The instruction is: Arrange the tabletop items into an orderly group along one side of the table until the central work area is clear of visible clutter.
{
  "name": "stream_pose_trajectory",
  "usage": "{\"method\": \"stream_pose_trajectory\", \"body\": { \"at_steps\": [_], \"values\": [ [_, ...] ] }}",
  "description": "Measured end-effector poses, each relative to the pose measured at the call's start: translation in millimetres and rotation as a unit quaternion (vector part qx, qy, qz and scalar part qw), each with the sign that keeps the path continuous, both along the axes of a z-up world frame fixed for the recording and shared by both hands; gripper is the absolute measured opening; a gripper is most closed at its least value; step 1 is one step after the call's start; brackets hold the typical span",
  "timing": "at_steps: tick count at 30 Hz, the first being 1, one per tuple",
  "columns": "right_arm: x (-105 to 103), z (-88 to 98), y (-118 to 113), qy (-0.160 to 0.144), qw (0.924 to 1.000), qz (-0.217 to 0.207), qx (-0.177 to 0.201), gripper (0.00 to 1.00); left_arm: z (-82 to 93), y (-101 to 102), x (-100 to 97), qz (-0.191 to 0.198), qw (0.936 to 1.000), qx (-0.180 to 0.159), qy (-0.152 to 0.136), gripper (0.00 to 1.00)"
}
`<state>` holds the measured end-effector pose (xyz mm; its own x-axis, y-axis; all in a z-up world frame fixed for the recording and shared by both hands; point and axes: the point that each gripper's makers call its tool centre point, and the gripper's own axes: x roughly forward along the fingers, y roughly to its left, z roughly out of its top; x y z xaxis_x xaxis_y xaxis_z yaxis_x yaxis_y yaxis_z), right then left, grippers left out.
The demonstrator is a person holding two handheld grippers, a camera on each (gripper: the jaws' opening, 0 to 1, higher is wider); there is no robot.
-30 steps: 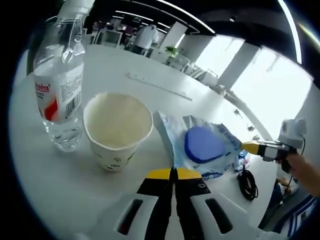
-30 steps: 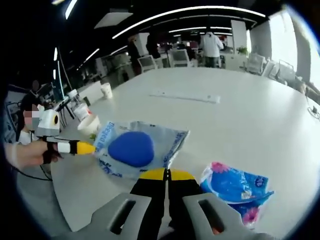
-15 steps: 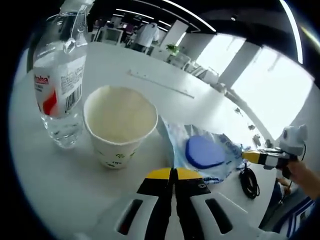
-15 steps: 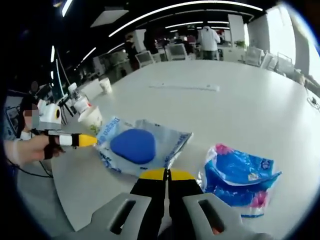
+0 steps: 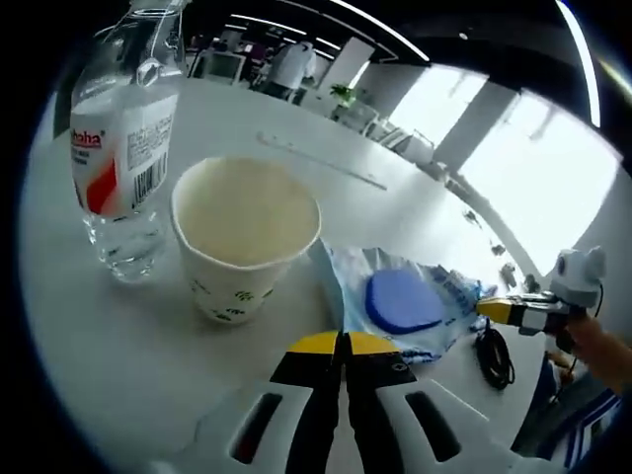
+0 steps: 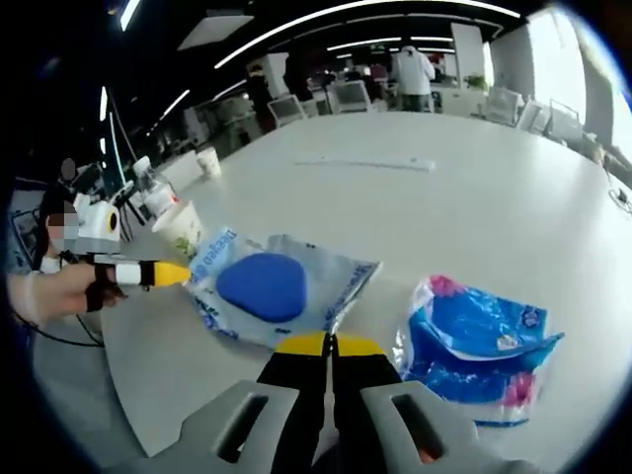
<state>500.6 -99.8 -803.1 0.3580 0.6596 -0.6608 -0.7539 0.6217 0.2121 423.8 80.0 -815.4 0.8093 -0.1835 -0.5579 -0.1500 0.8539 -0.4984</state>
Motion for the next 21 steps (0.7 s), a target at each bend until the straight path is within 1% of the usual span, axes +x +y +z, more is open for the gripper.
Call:
{"method": "stream_pose_trajectory", "body": {
  "at_steps": [7, 15, 21],
  "values": [
    [-2.8, -6.1, -1.3, 0.008, 0.9999, 0.001, -0.007, 0.0, -2.7, 0.4, 0.0, 0.003, 1.0, 0.0, 0.002, 0.0],
    [-6.7, -11.7, -3.8, 0.012, 0.9998, 0.003, -0.013, 0.0, -7.0, 0.3, -1.7, 0.006, 0.9999, -0.012, 0.007, 0.0],
    [-7.2, -13.9, -4.1, 0.015, 0.9998, 0.002, -0.014, 0.0, -5.7, 0.4, -1.9, 0.005, 1.0, -0.007, 0.004, 0.0]
  ]
}}
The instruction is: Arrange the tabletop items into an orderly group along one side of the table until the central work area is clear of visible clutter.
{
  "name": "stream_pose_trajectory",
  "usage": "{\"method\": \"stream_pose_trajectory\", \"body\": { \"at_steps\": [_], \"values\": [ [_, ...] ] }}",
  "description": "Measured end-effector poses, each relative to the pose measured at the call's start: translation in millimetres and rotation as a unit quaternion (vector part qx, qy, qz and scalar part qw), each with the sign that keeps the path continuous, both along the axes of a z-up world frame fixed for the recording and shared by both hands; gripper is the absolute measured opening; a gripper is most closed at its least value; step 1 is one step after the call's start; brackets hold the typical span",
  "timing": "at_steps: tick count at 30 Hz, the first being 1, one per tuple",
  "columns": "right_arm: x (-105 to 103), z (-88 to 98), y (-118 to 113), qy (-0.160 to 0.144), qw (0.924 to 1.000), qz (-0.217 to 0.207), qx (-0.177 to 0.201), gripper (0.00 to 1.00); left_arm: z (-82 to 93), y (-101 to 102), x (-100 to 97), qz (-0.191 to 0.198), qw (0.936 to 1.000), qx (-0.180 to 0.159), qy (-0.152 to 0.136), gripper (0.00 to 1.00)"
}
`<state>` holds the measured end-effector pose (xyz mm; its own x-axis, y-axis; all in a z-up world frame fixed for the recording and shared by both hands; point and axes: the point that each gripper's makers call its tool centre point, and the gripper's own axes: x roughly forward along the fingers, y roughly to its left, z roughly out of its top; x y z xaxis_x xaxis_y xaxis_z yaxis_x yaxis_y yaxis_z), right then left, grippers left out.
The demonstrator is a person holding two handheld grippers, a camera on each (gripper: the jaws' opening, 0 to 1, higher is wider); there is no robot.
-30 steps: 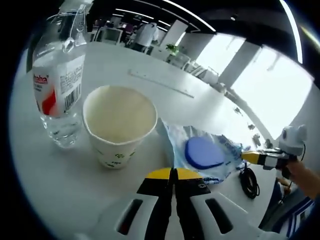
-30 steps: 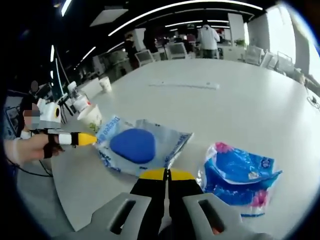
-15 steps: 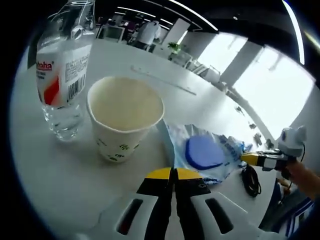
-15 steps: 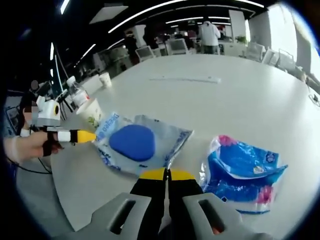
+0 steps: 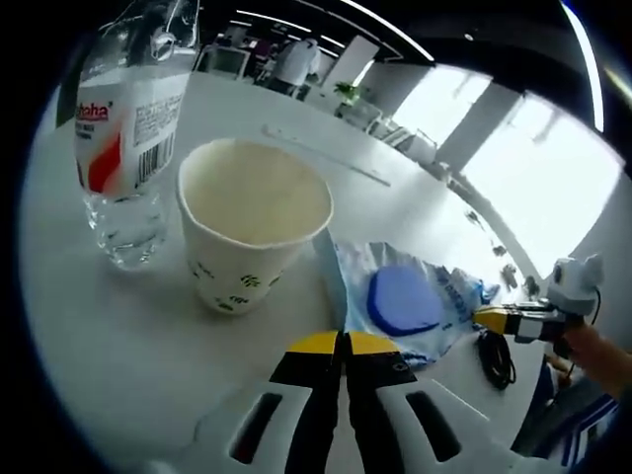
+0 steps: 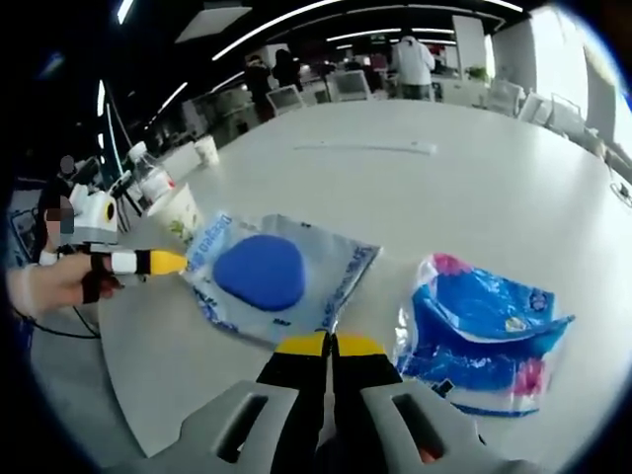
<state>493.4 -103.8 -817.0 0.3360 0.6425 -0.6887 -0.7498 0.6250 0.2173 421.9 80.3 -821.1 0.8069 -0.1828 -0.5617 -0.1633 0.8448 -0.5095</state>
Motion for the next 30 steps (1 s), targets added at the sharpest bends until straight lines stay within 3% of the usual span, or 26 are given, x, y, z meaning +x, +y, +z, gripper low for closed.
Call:
{"method": "stream_pose_trajectory", "body": {
  "at_steps": [22, 30],
  "values": [
    [-3.2, -3.2, 6.3, 0.007, 1.0, 0.004, 0.001, 0.0, -1.7, 7.0, -4.7, 0.009, 0.9999, 0.006, 0.001, 0.0],
    [-3.8, -3.5, 6.2, -0.007, 0.9998, 0.015, -0.007, 0.02, -0.1, 9.2, -5.0, 0.008, 0.9999, 0.012, -0.003, 0.01]
  ]
}}
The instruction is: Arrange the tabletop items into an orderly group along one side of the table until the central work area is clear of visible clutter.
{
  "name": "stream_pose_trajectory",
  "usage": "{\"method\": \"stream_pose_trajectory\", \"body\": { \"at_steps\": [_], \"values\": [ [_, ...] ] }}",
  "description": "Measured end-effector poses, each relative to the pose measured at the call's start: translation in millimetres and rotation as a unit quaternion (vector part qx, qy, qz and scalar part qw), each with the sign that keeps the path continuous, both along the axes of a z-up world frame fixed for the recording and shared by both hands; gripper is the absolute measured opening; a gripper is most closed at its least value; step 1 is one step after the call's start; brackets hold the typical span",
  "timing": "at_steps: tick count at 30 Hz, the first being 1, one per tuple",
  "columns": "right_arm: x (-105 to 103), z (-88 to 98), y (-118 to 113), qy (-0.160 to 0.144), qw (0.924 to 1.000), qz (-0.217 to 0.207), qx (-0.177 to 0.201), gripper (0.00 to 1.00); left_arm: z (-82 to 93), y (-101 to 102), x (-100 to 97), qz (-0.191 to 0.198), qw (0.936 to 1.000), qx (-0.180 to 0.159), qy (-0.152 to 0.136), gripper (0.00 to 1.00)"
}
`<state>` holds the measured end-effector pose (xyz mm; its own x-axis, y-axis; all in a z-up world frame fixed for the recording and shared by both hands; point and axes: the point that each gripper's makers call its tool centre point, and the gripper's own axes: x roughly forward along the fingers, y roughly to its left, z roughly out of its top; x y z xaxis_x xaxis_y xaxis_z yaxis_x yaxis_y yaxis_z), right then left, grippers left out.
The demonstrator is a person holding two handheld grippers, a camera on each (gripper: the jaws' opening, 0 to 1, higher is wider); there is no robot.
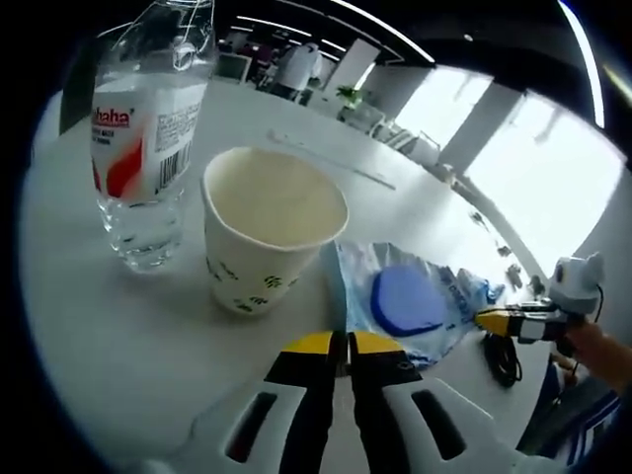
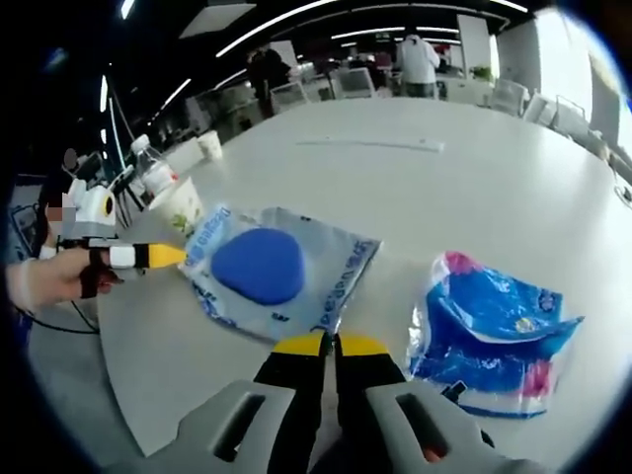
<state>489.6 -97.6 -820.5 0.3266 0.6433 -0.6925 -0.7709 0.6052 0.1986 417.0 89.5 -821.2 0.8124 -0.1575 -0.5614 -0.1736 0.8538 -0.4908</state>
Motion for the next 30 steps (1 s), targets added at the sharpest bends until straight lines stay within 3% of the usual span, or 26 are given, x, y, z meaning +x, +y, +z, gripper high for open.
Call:
{"method": "stream_pose_trajectory", "body": {
  "at_steps": [12, 19, 30],
  "values": [
    [-2.5, -0.9, 1.9, -0.004, 0.9999, 0.01, -0.004, 0.1, 8.5, -3.8, -3.3, -0.015, 0.9997, 0.018, -0.008, 0.16],
    [0.3, 6.5, 1.4, -0.02, 0.9997, 0.017, 0.0, 0.14, 19.1, -7.2, -10.7, -0.023, 0.9992, 0.029, -0.018, 0.25],
    [3.8, 29.5, 7.3, -0.034, 0.9986, 0.011, 0.04, 0.22, 37.5, -11.4, -10.4, -0.034, 0.9975, 0.043, -0.044, 0.3]
  ]
}}
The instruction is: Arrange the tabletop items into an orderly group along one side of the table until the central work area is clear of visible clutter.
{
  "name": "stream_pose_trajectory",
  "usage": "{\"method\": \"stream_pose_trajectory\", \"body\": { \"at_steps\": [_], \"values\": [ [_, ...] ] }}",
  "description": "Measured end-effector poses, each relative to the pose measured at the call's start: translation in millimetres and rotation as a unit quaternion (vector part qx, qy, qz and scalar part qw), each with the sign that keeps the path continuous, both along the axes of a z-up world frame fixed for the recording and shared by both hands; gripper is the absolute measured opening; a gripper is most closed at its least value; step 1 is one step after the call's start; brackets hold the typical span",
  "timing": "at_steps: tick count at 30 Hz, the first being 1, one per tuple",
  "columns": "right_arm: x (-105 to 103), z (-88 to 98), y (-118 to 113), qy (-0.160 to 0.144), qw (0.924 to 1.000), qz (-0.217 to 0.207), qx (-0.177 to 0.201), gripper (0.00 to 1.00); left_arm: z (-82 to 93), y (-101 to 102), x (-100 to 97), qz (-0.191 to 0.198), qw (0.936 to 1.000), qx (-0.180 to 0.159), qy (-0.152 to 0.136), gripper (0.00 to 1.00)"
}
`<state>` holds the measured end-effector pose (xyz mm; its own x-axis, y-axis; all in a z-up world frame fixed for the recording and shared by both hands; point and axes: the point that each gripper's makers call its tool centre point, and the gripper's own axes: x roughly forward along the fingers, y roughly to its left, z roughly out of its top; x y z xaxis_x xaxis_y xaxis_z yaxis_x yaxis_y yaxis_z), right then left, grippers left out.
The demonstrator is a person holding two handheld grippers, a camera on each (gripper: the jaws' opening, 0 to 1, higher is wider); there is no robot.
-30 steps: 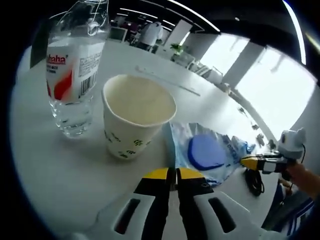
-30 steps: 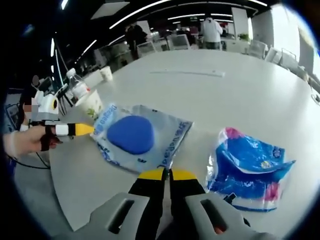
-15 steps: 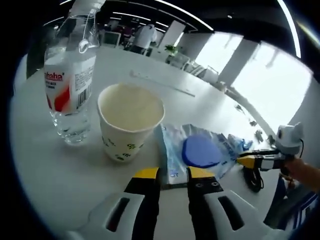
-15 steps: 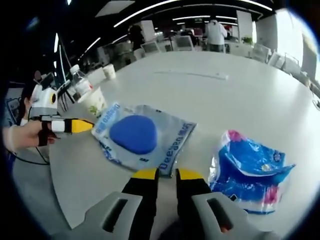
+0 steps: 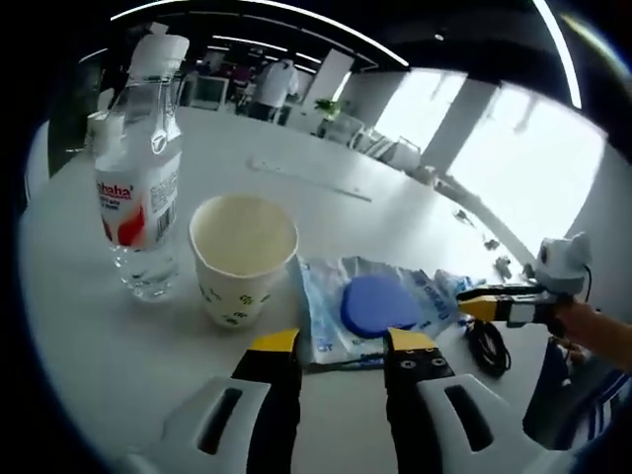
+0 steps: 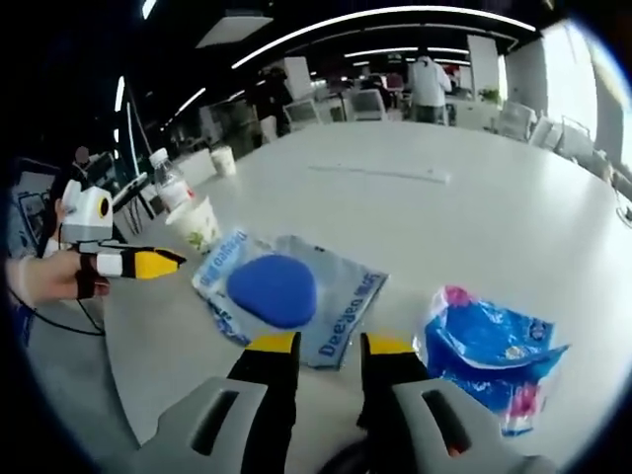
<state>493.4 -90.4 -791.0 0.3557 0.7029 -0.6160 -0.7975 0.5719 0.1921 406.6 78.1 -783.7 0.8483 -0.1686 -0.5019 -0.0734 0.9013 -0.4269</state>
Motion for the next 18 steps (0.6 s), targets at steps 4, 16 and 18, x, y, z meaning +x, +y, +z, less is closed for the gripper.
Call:
{"method": "stream_pose_trajectory", "body": {
  "at_steps": [4, 16, 18],
  "values": [
    [1.2, 5.9, -0.9, -0.005, 1.0, -0.002, 0.007, 0.25, 5.3, -1.8, 0.7, -0.012, 0.9997, 0.017, -0.009, 0.34],
    [6.4, 15.9, -9.4, -0.011, 0.9991, -0.02, 0.035, 0.35, 14.7, -7.0, 2.7, -0.028, 0.9987, 0.037, -0.022, 0.44],
    [8.5, 19.2, -11.4, -0.019, 0.9988, -0.024, 0.039, 0.36, 19.2, -10.5, 5.3, -0.031, 0.9986, 0.033, -0.029, 0.45]
  ]
}}
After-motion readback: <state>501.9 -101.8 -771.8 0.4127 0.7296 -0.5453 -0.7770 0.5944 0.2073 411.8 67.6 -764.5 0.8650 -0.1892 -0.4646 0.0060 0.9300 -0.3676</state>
